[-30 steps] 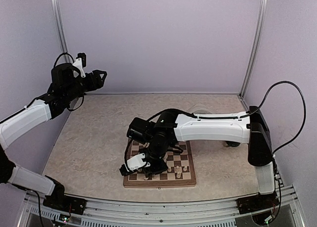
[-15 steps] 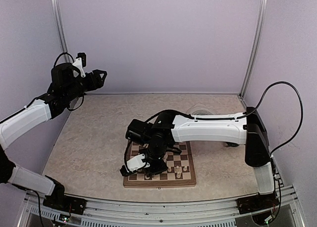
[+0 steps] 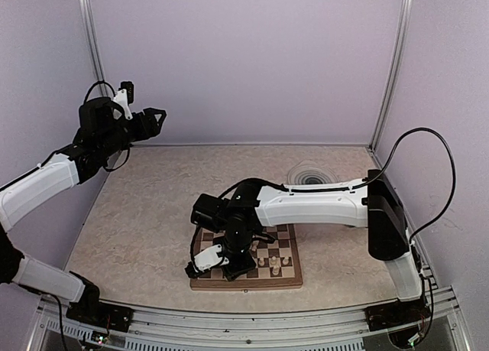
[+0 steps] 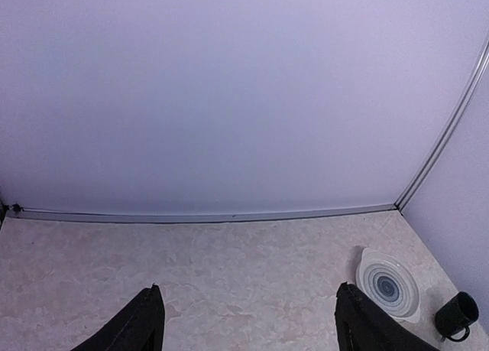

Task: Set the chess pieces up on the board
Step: Place the queen at c1, then pick up the bishop at d1, then place the bishop on f1.

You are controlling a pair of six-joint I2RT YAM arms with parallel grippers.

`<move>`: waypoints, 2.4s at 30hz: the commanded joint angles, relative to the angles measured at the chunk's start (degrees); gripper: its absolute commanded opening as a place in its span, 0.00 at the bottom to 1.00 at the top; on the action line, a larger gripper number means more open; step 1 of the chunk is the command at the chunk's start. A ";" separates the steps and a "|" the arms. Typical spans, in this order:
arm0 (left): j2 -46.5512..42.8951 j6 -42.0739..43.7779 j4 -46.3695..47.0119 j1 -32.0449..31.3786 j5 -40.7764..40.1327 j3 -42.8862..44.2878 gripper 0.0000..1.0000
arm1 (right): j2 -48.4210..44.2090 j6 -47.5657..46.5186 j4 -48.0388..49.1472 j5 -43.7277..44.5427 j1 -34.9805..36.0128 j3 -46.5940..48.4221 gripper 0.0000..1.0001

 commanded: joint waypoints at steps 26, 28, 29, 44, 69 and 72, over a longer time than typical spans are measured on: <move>-0.65 0.65 0.09 -0.33 1.43 1.37 0.76 | -5.44 0.21 0.75 0.69 -2.99 -5.89 0.38; -0.68 0.57 0.11 -0.29 1.50 1.37 0.76 | -5.47 0.24 0.78 0.76 -3.25 -5.82 0.36; -0.70 0.56 0.15 -0.25 1.57 1.37 0.76 | -5.54 0.24 0.75 0.66 -3.32 -5.81 0.34; -0.38 0.39 0.26 -0.27 2.36 1.32 0.76 | -10.51 -0.12 0.80 0.08 -3.54 -10.08 0.11; 2.14 0.91 -0.17 -0.32 2.16 1.46 0.77 | -17.17 0.05 5.71 -1.09 -7.41 -23.05 0.11; 2.17 1.00 -0.18 -0.32 2.16 1.46 0.77 | -17.03 -0.08 5.87 -1.15 -7.50 -23.49 0.12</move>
